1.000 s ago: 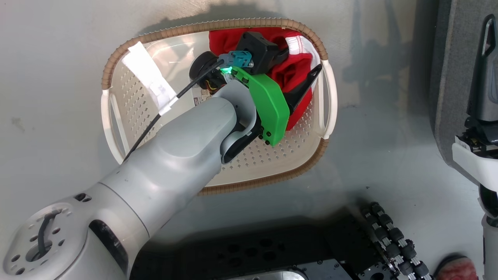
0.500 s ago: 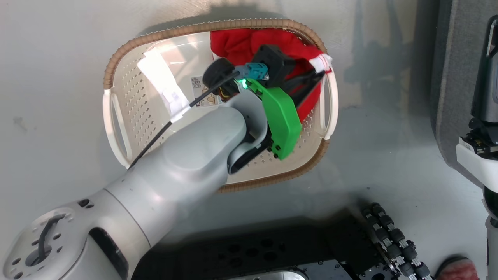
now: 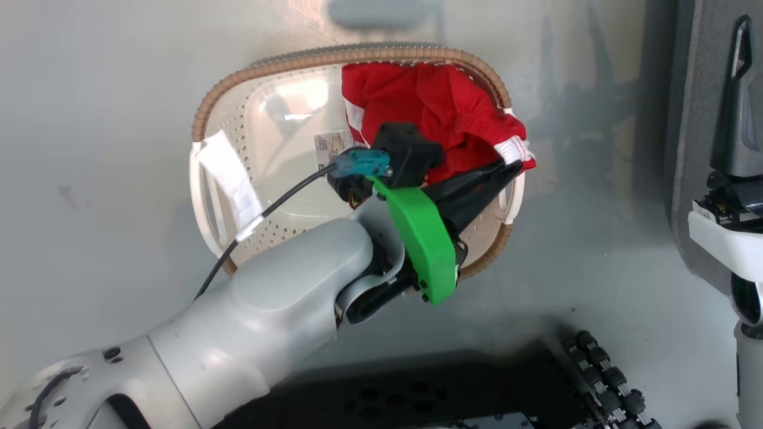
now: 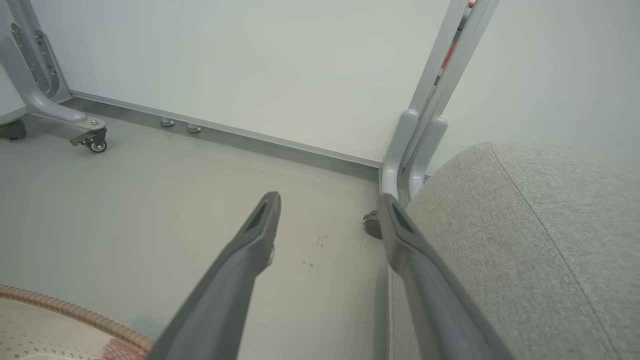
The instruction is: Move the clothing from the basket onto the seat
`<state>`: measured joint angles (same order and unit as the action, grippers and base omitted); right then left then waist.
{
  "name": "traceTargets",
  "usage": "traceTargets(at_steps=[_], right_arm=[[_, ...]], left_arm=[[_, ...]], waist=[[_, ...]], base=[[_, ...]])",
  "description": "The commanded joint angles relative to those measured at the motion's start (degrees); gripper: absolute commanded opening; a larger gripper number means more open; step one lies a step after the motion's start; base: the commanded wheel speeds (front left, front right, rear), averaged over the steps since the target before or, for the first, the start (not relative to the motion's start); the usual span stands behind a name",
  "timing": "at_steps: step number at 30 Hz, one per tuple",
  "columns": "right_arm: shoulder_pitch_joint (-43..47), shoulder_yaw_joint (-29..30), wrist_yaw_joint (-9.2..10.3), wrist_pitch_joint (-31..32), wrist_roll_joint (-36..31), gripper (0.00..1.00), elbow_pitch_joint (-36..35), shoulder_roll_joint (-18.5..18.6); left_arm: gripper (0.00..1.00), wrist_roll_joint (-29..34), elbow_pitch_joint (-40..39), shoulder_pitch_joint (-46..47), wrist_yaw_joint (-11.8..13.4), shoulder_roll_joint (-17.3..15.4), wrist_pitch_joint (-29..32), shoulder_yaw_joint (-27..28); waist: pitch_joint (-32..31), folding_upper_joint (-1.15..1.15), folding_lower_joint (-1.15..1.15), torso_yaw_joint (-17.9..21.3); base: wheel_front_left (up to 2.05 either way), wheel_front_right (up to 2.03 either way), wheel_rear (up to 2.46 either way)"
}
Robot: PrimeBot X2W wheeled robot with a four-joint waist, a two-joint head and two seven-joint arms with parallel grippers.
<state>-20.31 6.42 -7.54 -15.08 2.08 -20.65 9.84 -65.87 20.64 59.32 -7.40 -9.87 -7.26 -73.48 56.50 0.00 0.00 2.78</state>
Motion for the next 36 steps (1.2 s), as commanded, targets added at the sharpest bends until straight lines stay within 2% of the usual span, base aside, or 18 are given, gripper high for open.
traceTargets(at_steps=[1,10,12,23,29,36], right_arm=[[-0.4,0.0,0.1,-0.1,0.5,1.0,0.5,-0.1],[1.6,-0.8,0.1,-0.1,1.7,1.0,4.2,-1.2],[2.2,-0.8,0.1,-0.1,1.9,1.0,5.0,-1.6],[8.6,-2.1,0.1,-0.1,3.7,1.0,10.3,-3.5],[12.2,-4.6,0.1,-0.1,5.2,1.0,13.1,-4.3],[15.5,-7.7,0.1,-0.1,6.1,1.0,15.7,-4.8]], left_arm=[[0.0,-0.9,-1.0,-1.2,-0.2,-0.7,-1.3,0.1],[0.0,-6.0,-8.5,-6.7,-0.2,-3.5,-7.8,0.0],[0.0,-6.5,-10.2,-8.0,-0.2,-3.8,-8.0,2.2],[0.0,1.9,-19.5,-25.8,-0.2,-3.7,-7.9,18.5],[0.0,6.0,-25.1,-33.3,-0.2,-2.3,-7.9,26.9],[0.0,12.3,-30.8,-37.8,-0.2,-0.2,-7.9,32.6]], waist=[[-2.6,0.0,0.0,-0.9],[-12.7,0.0,0.0,-2.6],[-15.0,0.0,0.0,-3.0],[-31.2,0.0,0.0,-4.0],[-39.1,0.0,0.0,-3.4],[-45.7,0.0,0.0,-2.1]], base=[[0.0,0.0,0.0],[0.0,0.0,0.0],[0.0,0.0,0.0],[0.0,0.0,0.0],[0.0,0.0,0.0],[0.0,0.0,0.0]])
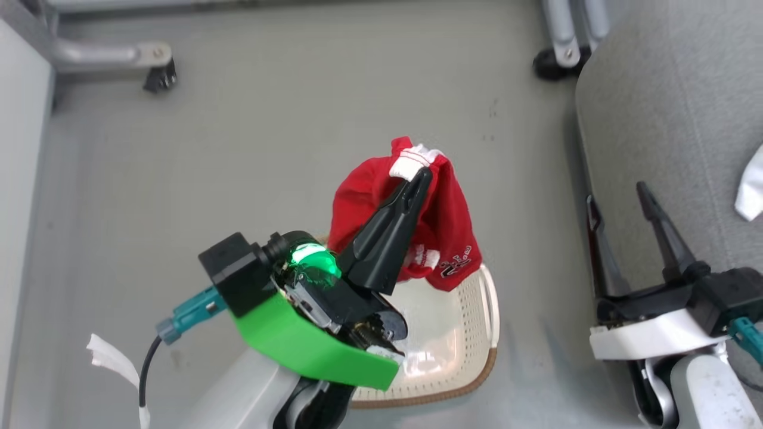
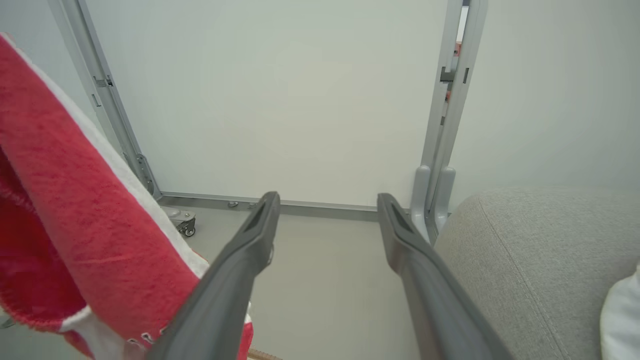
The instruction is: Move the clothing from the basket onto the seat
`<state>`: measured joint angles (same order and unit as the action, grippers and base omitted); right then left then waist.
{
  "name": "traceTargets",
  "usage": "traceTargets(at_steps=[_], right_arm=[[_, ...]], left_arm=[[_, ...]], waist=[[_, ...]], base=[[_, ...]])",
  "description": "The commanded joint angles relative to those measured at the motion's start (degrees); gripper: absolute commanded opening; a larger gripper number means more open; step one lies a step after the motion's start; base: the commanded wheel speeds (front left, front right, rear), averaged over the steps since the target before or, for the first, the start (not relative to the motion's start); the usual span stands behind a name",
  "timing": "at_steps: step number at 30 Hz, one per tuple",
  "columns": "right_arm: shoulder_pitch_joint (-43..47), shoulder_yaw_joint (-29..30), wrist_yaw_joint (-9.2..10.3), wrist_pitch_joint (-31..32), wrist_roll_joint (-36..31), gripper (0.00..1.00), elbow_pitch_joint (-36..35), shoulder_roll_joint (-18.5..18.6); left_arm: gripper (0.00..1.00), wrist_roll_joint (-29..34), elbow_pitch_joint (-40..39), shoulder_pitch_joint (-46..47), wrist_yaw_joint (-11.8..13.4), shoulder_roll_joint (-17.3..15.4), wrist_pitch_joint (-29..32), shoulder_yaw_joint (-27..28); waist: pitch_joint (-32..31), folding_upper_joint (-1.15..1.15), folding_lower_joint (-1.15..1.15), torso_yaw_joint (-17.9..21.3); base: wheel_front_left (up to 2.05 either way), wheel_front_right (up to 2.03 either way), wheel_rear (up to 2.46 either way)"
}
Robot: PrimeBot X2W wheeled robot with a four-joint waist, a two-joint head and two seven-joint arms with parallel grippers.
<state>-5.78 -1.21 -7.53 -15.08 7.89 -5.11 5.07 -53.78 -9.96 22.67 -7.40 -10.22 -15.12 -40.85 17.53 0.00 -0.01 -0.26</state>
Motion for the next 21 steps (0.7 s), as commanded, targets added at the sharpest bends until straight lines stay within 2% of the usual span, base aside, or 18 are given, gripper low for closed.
traceTargets(at_steps=[1,8,14,21], right_arm=[[1.4,-0.3,0.09,-0.1,0.5,1.0,0.5,-0.1],[5.3,-4.1,0.09,-0.1,1.6,1.0,2.6,-0.4],[7.6,-7.4,0.09,-0.1,2.4,1.0,2.9,0.3],[6.6,-16.6,0.09,-0.1,5.6,1.0,-1.4,3.0]], left_arm=[[0.0,1.0,-0.8,-1.6,-0.2,0.5,0.0,0.6],[0.0,6.1,0.1,-3.9,-0.2,0.9,0.0,0.8],[0.0,6.7,1.4,-4.5,-0.2,1.1,0.0,-0.6],[0.0,7.7,3.5,-2.5,-0.2,0.8,0.0,-4.1]], waist=[[-7.6,0.0,0.01,1.1],[-12.7,0.0,0.01,2.0],[-14.8,0.0,0.01,1.7],[-14.8,0.0,0.01,1.2]], base=[[0.0,0.0,0.0],[0.0,0.0,0.0],[0.0,0.0,0.0],[0.0,0.0,0.0]])
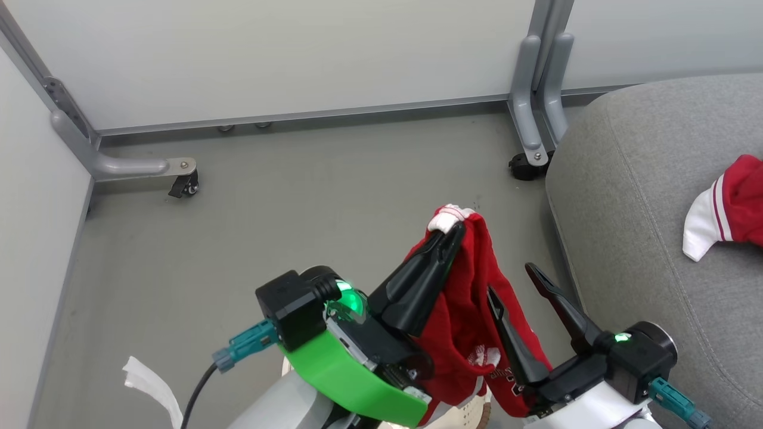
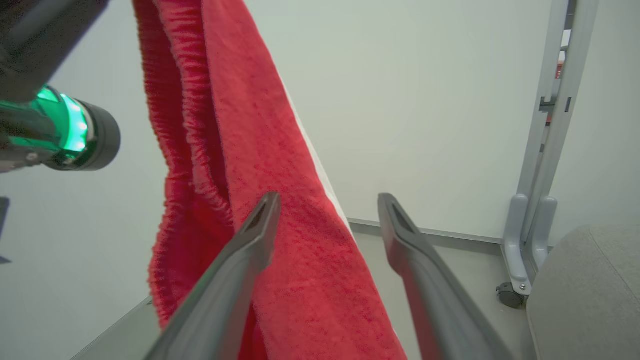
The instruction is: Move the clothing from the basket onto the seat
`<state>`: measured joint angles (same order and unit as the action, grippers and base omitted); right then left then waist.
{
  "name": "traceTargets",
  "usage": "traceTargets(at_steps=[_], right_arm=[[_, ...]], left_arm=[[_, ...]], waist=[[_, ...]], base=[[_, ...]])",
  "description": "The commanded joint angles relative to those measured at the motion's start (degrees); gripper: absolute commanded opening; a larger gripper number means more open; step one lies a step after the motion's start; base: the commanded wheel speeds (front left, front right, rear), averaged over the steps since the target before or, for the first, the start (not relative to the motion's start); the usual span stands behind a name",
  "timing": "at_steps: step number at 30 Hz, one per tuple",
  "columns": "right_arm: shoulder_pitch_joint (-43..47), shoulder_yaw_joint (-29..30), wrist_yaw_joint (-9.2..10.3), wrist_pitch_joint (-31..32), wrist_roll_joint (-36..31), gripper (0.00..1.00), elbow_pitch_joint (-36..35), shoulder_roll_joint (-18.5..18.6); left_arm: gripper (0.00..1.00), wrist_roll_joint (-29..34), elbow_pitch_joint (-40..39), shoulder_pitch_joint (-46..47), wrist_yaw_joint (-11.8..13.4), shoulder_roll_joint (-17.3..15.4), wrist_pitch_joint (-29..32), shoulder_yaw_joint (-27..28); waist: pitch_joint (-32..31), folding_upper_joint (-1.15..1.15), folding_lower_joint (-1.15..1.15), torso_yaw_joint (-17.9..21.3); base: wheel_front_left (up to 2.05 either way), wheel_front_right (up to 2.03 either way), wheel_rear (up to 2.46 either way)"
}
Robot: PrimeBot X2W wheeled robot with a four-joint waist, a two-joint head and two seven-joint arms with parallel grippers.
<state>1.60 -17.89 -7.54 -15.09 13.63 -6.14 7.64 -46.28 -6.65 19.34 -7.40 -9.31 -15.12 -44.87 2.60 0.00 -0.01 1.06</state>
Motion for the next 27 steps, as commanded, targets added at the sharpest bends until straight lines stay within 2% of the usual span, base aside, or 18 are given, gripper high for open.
traceTargets(at_steps=[1,5,10,27], right_arm=[[-1.1,-0.6,0.1,-0.1,0.0,1.0,-1.1,0.3],[-2.0,-3.9,0.1,-0.1,-0.7,1.0,-2.3,1.4],[-2.2,-5.1,0.1,-0.1,-0.1,1.0,-2.6,1.8],[-3.5,-2.0,0.1,-0.1,-2.2,1.0,7.6,1.0]], left_arm=[[0.0,0.5,0.5,1.2,-0.2,0.0,0.0,-0.6],[0.0,1.1,2.0,1.9,-0.2,0.7,0.0,-2.3],[0.0,1.8,3.4,2.5,-0.2,1.3,0.0,-4.1],[0.0,2.1,1.8,4.3,-0.2,1.2,0.0,-5.6]], waist=[[0.2,0.0,0.01,-0.2],[-0.1,0.0,0.01,-0.5],[-0.5,0.0,0.01,-0.7],[0.5,0.0,0.01,-1.7]], base=[[0.0,0.0,0.0],[0.0,0.0,0.0],[0.0,0.0,0.0],[0.0,0.0,0.0]])
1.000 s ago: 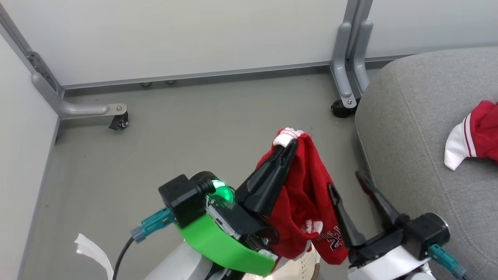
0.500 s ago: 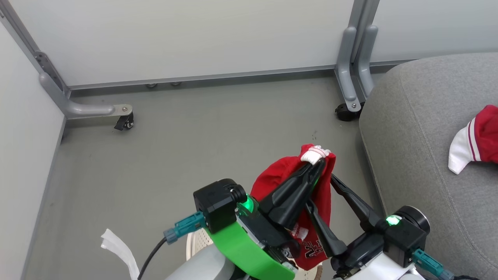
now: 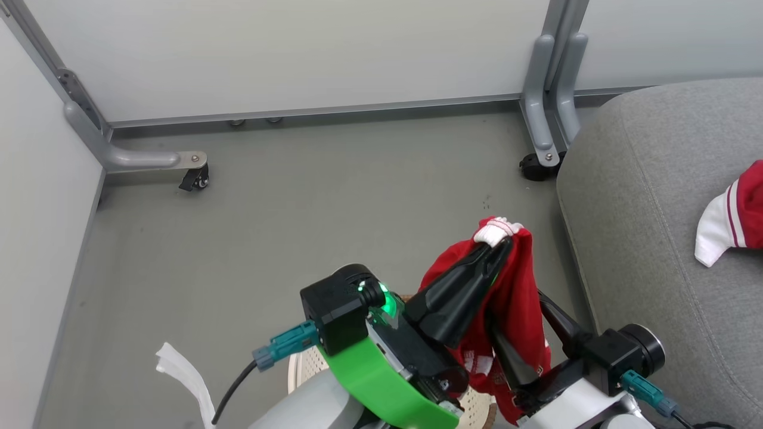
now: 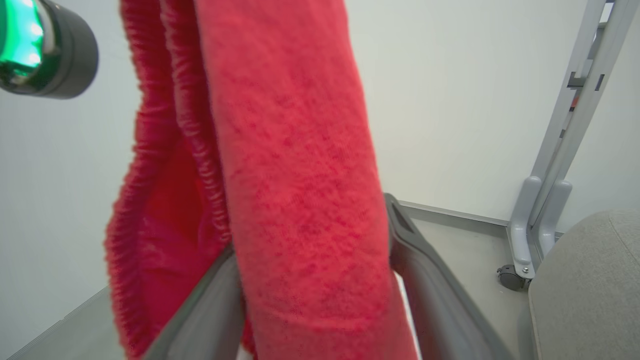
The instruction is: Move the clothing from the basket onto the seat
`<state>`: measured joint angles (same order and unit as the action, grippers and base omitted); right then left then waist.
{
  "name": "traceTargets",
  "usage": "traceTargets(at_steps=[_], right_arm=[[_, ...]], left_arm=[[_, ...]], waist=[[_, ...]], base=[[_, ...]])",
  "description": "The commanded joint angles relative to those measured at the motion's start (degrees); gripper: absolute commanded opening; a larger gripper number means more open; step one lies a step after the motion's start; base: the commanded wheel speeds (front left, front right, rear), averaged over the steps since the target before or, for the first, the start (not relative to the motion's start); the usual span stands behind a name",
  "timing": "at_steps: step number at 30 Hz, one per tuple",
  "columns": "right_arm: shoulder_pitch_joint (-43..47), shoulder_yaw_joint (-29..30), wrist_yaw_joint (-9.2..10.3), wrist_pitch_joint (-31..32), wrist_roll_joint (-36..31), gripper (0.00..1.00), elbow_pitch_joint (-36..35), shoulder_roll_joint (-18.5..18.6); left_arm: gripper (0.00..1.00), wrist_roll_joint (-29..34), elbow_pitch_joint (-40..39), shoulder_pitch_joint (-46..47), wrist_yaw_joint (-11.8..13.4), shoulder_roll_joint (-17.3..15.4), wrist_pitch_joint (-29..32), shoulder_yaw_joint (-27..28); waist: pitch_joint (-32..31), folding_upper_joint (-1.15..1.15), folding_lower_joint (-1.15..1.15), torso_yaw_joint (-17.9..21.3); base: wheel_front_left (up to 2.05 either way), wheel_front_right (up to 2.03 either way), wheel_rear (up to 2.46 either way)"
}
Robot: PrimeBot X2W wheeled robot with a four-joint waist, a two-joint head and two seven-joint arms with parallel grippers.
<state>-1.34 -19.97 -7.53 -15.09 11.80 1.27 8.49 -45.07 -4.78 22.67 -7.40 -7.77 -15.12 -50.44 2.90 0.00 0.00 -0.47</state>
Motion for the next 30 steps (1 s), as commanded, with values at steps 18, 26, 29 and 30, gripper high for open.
traceTargets(at_steps=[18,26,29,30], right_arm=[[-1.3,-0.7,0.09,-0.1,-0.3,0.0,0.7,0.8],[-1.5,0.0,0.09,-0.1,-0.2,0.0,0.6,0.4],[-1.4,0.4,0.09,-0.1,-0.1,0.0,0.6,0.2],[-1.3,0.5,0.09,-0.1,0.0,0.0,0.5,0.2]], left_arm=[[0.0,2.1,1.6,1.3,-0.2,-0.8,0.0,0.9],[1.0,3.0,3.7,-0.2,-0.2,-1.7,0.0,2.0],[1.0,3.2,4.0,-0.9,-0.2,-2.0,0.0,2.2],[1.0,3.3,4.1,-1.0,-0.2,-2.0,0.0,2.2]], waist=[[1.8,0.0,0.0,-0.9],[2.7,0.0,0.0,-0.8],[2.8,0.0,0.0,-0.9],[2.8,0.0,0.0,-0.9]], base=[[0.0,0.0,0.0],[0.0,0.0,0.0],[0.0,0.0,0.0],[0.0,0.0,0.0]])
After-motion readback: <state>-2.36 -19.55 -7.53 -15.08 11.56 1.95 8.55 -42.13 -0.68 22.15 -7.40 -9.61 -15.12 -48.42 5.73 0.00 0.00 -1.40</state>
